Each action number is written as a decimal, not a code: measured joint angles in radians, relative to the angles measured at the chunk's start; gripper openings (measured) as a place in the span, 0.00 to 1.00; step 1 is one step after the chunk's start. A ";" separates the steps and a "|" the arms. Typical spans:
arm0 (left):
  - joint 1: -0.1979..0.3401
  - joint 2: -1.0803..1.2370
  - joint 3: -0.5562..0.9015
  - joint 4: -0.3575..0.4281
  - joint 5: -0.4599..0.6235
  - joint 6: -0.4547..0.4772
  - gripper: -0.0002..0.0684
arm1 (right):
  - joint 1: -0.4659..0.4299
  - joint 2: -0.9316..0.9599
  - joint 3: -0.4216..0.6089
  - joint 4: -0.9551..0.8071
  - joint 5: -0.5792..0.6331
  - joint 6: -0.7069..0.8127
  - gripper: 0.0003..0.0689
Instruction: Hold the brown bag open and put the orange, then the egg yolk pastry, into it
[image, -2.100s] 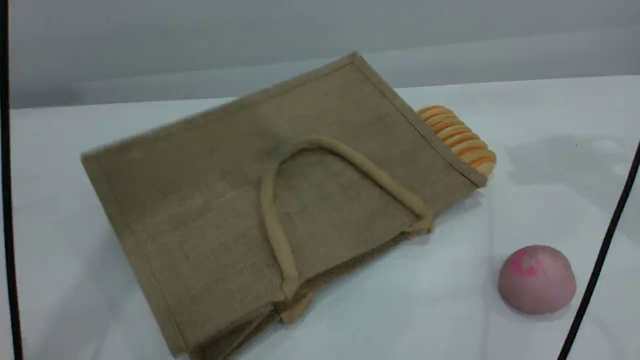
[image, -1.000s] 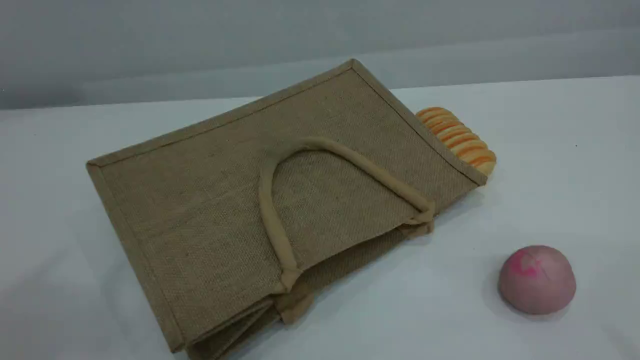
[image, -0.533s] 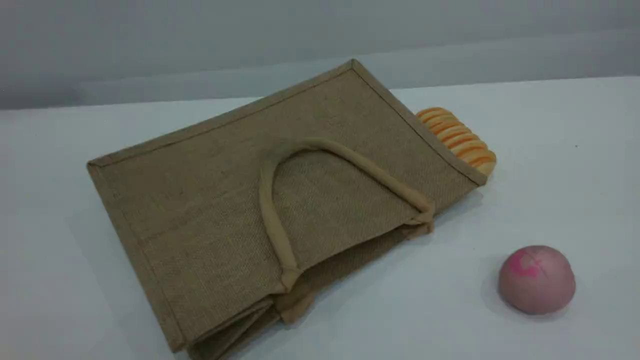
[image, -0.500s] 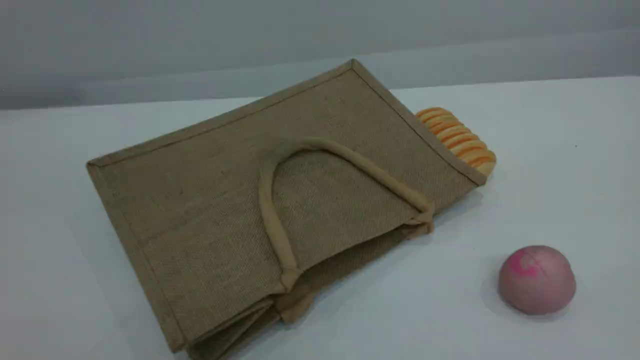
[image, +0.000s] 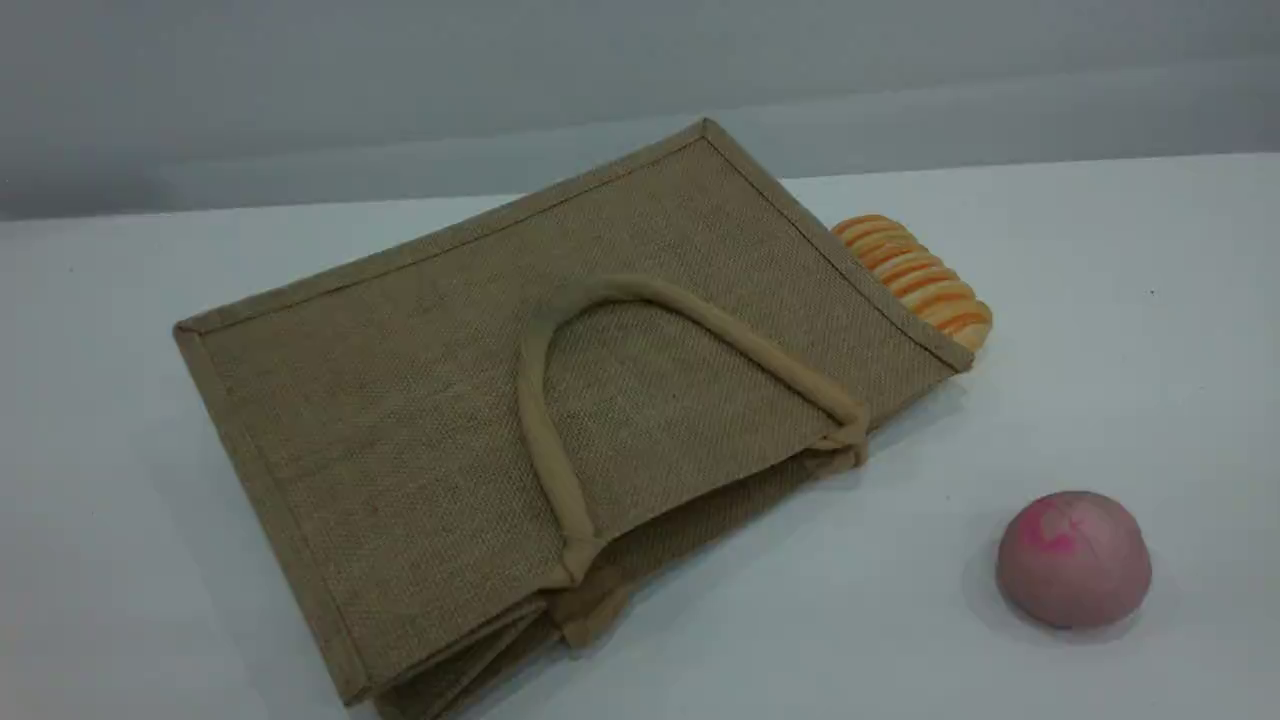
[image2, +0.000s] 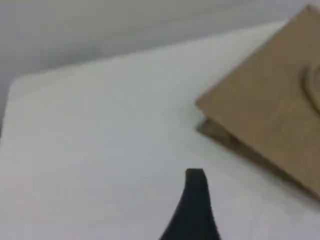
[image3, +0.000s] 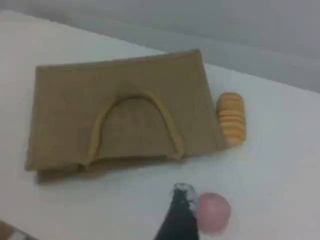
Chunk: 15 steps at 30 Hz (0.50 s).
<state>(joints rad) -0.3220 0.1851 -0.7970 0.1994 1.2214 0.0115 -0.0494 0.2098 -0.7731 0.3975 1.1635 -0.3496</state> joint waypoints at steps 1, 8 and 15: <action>0.000 0.000 0.024 -0.005 -0.001 0.000 0.82 | 0.000 -0.020 0.028 0.000 -0.012 -0.013 0.86; 0.000 0.001 0.160 -0.028 -0.004 -0.028 0.82 | 0.000 -0.154 0.238 -0.088 -0.090 -0.042 0.86; 0.000 0.001 0.220 -0.020 -0.029 -0.050 0.82 | 0.000 -0.171 0.248 -0.118 -0.037 -0.004 0.86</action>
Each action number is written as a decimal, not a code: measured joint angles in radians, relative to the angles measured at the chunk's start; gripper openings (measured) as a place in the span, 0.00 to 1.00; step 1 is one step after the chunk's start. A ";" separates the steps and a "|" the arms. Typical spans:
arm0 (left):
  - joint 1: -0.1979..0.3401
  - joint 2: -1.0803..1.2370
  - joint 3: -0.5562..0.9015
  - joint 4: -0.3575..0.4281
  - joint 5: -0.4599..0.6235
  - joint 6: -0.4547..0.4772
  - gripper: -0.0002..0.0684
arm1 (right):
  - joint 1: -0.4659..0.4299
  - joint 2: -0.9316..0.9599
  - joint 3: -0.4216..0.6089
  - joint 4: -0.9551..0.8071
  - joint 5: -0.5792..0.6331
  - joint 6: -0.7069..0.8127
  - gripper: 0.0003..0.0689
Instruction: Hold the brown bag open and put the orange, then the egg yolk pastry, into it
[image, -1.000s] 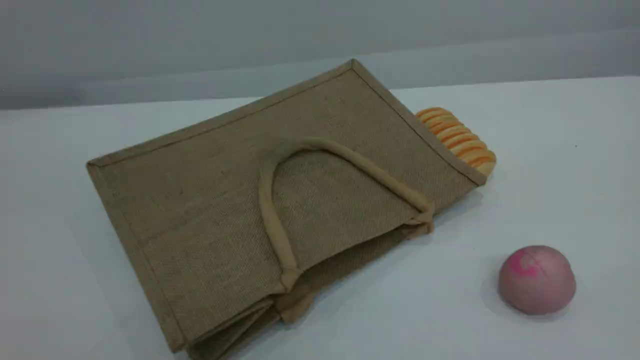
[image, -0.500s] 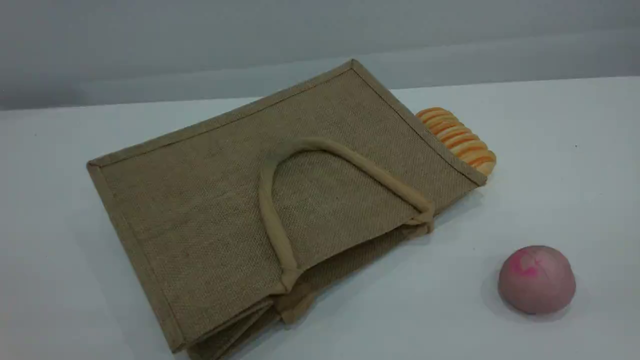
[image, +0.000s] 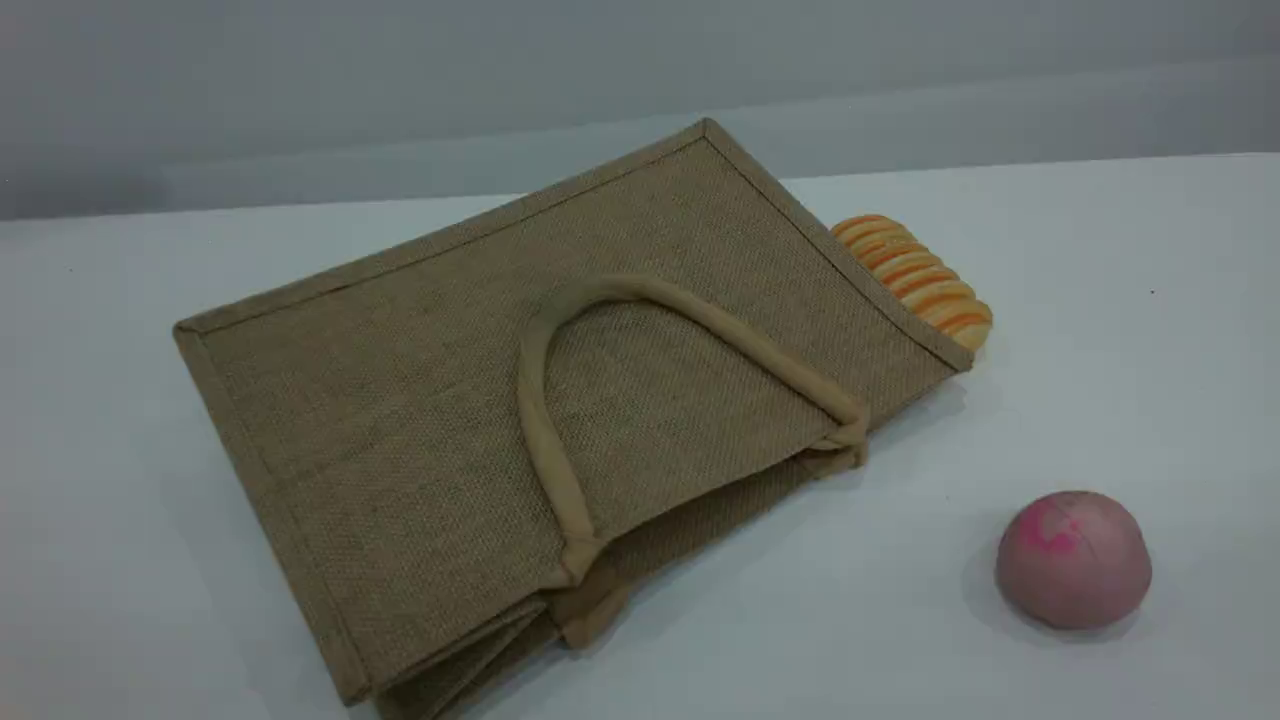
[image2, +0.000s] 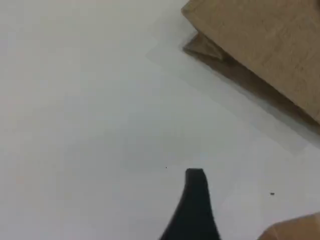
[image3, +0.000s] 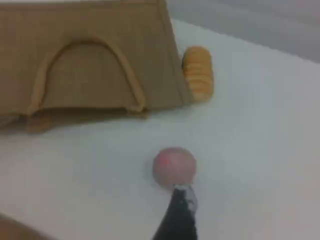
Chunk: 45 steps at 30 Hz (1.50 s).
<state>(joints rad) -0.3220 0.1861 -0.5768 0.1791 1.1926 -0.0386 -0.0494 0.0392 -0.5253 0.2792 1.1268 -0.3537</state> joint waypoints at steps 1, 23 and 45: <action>0.000 0.000 0.007 0.000 -0.003 -0.001 0.82 | 0.000 0.000 0.000 0.001 0.001 0.007 0.86; 0.000 0.000 0.076 -0.084 -0.113 -0.035 0.82 | 0.000 0.001 0.001 -0.042 -0.022 0.104 0.86; 0.000 0.000 0.075 -0.105 -0.114 -0.019 0.82 | 0.000 0.001 0.002 -0.073 -0.026 0.144 0.86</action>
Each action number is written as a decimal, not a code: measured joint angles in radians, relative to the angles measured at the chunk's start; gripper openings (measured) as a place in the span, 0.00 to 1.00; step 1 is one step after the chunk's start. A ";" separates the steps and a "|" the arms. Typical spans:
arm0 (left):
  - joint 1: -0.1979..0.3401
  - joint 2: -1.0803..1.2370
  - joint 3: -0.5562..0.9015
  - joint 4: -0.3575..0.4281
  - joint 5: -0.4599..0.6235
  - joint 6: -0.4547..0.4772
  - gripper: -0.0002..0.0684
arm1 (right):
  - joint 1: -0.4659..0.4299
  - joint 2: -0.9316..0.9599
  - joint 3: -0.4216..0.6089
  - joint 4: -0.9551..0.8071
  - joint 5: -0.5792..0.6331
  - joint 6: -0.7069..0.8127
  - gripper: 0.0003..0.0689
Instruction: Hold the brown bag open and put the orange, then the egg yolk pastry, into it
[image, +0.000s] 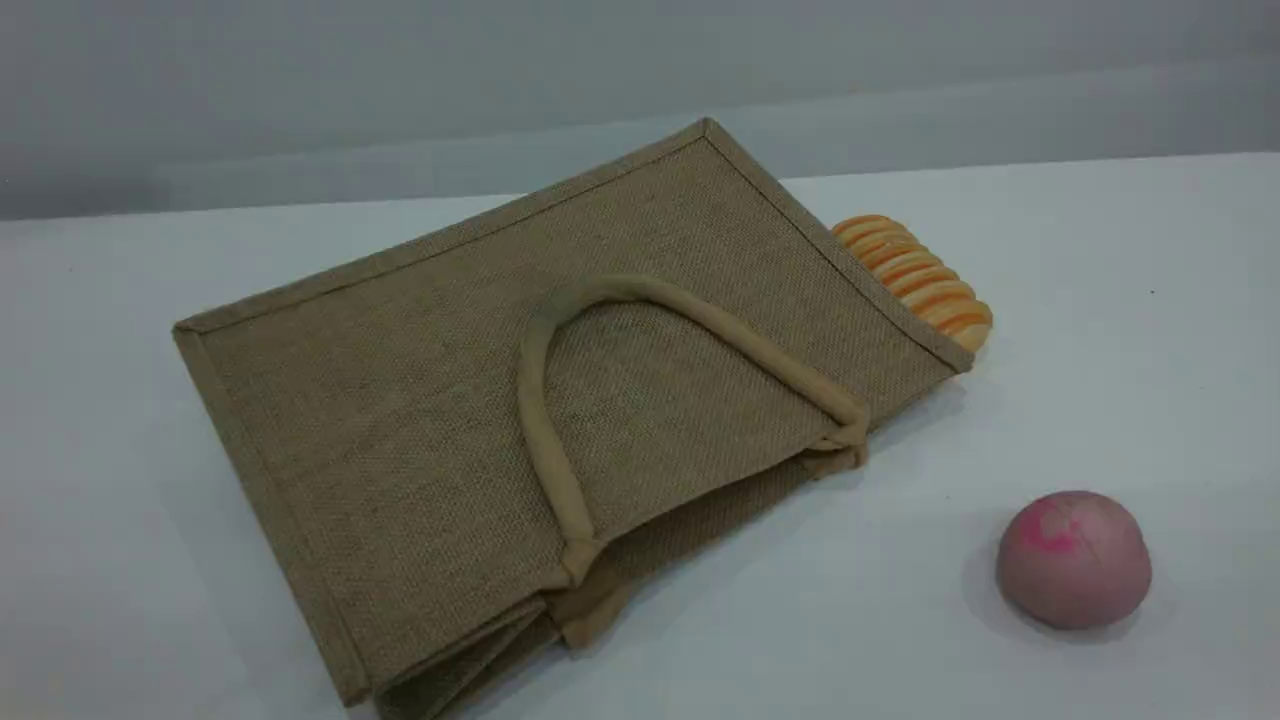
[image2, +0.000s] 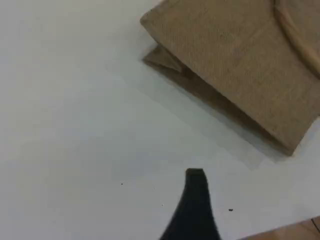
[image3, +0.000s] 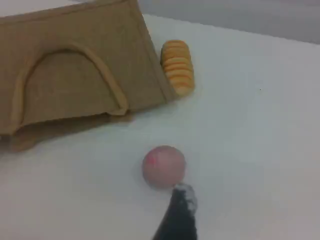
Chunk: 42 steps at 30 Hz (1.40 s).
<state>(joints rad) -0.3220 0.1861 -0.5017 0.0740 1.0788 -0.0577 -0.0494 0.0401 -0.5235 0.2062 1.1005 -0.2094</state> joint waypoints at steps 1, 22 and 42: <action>0.000 0.000 0.000 0.000 0.000 0.000 0.82 | 0.000 0.000 0.000 0.000 0.000 0.000 0.86; 0.315 -0.165 -0.001 0.004 0.001 0.000 0.82 | 0.043 -0.041 -0.001 0.031 0.002 0.000 0.86; 0.314 -0.186 -0.001 0.004 0.000 0.002 0.82 | 0.040 -0.040 0.000 0.031 0.002 -0.001 0.86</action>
